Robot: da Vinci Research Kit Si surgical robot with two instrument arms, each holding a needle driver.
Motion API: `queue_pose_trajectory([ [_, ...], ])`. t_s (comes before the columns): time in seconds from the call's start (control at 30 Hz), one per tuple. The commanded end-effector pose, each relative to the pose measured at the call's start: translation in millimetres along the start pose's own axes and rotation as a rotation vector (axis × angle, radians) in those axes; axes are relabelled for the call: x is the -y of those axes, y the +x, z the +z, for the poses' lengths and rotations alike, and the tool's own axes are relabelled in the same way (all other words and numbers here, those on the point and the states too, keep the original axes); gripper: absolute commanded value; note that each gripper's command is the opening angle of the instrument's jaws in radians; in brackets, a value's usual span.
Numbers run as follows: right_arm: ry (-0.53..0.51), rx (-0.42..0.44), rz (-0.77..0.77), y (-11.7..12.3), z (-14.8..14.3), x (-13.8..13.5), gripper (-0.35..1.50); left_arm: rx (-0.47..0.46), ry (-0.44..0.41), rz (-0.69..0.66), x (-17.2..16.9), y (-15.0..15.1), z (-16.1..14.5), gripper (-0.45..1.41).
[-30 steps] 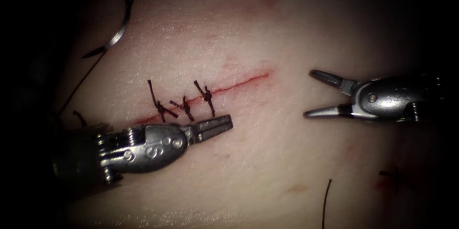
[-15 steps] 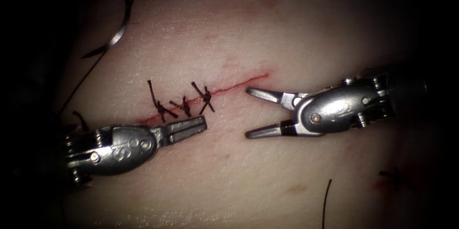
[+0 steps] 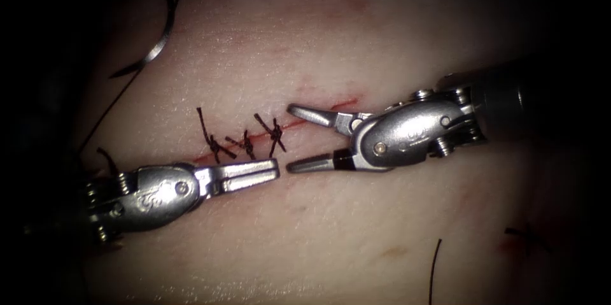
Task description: Wound Closure
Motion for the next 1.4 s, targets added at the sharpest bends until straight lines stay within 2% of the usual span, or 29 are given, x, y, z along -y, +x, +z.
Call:
queue_pose_trajectory([
  [0.03,0.005,-0.011,-0.002,-0.3,1.2,0.6,1.16,-0.005,-0.002,0.002,0.3,-0.4,0.5,-0.45],
  [0.4,0.008,-0.046,-0.027,-0.7,3.4,1.3,1.01,-0.033,-0.009,-0.013,0.2,-0.1,0.3,-0.45],
  [0.87,0.007,-0.092,-0.048,0.0,6.4,1.7,1.01,-0.042,-0.006,-0.012,-0.3,0.3,0.4,-0.45],
  [1.13,-0.001,-0.105,-0.053,0.8,7.5,2.1,1.18,-0.048,0.006,-0.022,-0.5,0.3,1.1,-0.45],
  [1.4,0.001,-0.107,-0.055,1.0,7.8,2.3,1.11,-0.052,0.003,-0.021,-0.5,0.4,1.2,-0.45],
])
